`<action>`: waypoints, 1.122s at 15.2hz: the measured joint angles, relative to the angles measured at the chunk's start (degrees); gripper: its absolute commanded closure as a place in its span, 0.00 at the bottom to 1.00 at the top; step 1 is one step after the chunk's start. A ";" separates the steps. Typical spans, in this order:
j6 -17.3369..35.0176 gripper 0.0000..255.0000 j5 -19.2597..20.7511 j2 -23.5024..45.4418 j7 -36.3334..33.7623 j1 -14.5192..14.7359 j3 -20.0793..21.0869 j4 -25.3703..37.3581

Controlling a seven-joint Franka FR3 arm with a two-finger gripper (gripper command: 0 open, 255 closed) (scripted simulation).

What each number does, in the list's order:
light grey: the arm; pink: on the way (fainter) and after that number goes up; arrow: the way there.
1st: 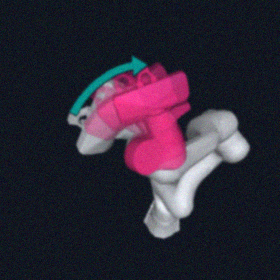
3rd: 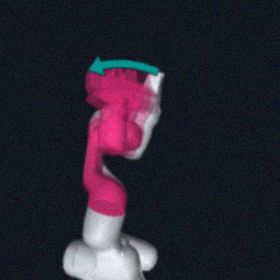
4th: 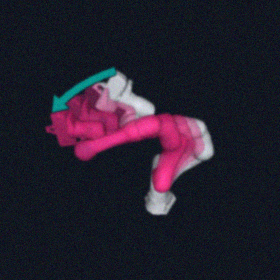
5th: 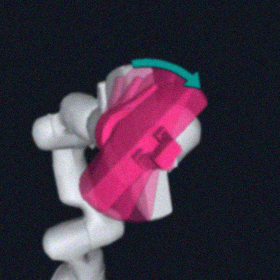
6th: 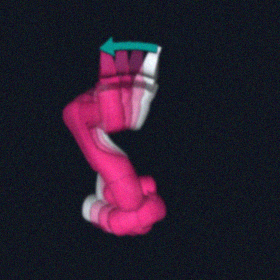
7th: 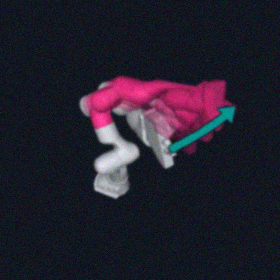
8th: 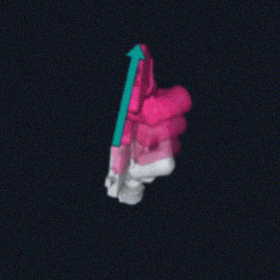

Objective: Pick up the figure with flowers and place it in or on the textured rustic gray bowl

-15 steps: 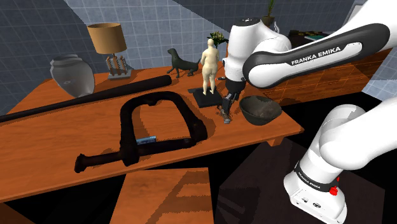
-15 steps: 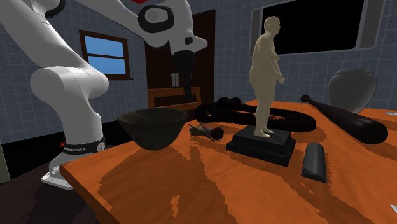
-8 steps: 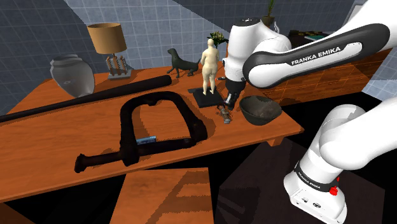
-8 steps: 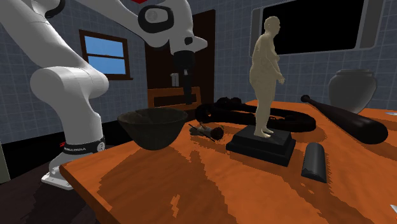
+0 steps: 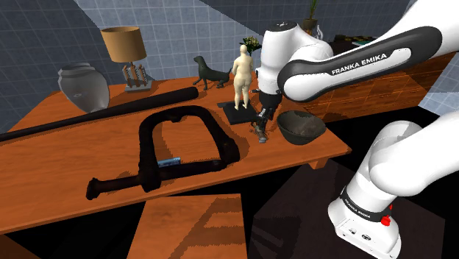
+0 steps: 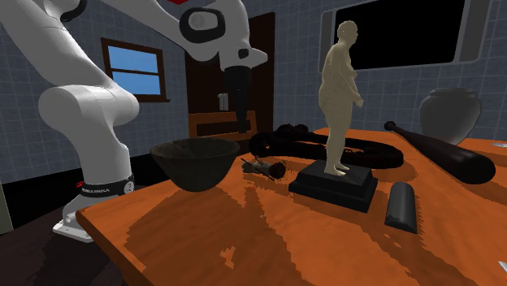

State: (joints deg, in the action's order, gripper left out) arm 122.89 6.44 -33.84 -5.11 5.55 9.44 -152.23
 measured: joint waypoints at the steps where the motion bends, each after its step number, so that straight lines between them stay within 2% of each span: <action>1: -0.10 0.00 0.25 2.76 -1.24 -0.94 0.22 1.69; 6: -1.52 0.00 2.06 18.40 -8.87 -6.09 0.42 11.16; 8: -1.43 0.00 2.62 22.09 -10.65 -7.10 0.14 12.92; 17: 4.03 0.00 4.08 25.92 -12.24 -7.88 -0.16 10.60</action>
State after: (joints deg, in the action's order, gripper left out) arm 126.93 10.52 -7.92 -17.35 -2.33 9.28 -141.63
